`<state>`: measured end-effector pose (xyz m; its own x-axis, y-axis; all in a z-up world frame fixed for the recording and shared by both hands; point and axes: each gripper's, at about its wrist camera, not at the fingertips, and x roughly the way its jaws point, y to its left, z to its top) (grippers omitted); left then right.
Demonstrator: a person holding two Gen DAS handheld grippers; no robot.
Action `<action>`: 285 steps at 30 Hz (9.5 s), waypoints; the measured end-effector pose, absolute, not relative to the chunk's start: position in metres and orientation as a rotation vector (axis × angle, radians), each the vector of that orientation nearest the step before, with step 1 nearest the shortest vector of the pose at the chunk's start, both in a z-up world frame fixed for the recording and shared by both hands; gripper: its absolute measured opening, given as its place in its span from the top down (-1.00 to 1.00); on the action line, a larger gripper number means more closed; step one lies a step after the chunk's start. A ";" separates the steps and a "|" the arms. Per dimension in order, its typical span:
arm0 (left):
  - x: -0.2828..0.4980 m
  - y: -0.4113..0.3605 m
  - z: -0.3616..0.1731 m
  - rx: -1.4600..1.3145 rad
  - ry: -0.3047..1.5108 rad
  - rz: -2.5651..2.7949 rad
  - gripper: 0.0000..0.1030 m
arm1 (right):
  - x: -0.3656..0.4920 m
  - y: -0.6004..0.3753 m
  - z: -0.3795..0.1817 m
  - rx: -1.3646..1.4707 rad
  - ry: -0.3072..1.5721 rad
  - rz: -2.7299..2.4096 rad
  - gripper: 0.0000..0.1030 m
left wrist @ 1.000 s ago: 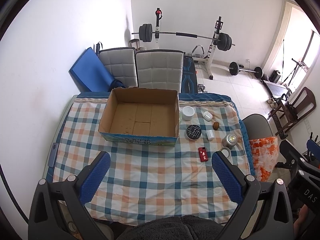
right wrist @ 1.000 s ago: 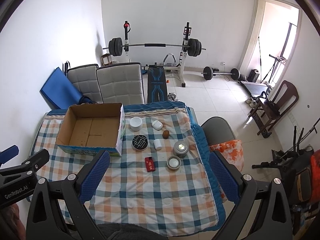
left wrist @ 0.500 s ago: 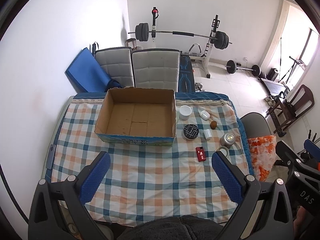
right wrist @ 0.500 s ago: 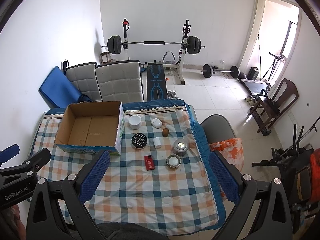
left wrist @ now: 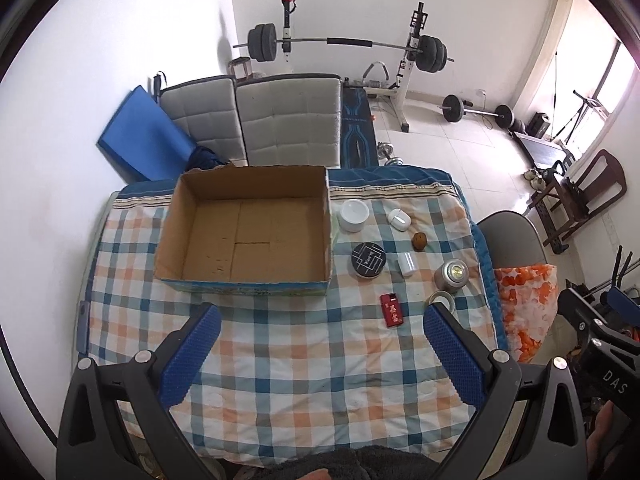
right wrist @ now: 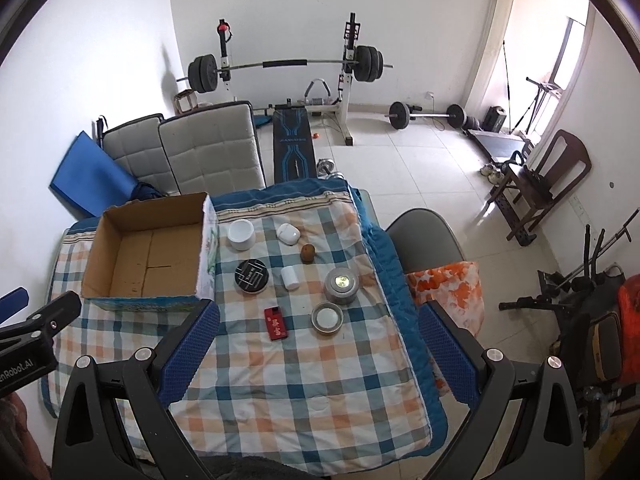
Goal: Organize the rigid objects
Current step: 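Grasp the red packet with the left tool while the right tool grasps the round tin lid, then carry the red packet and tin lid together into the cardboard box, then release the red packet and tin lid inside the box, withdraw both tools, then grasp the black round tin with the left tool while the right tool grasps the silver tin, then carry the black tin and silver tin into the cardboard box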
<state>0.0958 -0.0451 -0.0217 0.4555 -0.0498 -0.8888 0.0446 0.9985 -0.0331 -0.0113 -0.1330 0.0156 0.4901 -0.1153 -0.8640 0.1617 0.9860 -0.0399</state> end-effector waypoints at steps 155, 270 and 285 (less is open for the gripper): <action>0.263 0.256 -0.318 -0.207 1.761 -0.173 0.39 | 0.248 0.153 -0.317 0.116 1.725 0.164 -0.34; 0.204 -0.069 -0.354 0.205 1.731 -0.170 -0.44 | 0.146 -0.260 -0.376 0.425 1.756 -0.247 -0.45; 0.170 -0.086 -0.262 0.176 1.577 -0.231 -0.43 | 0.125 -0.226 -0.319 0.394 1.703 -0.177 -0.42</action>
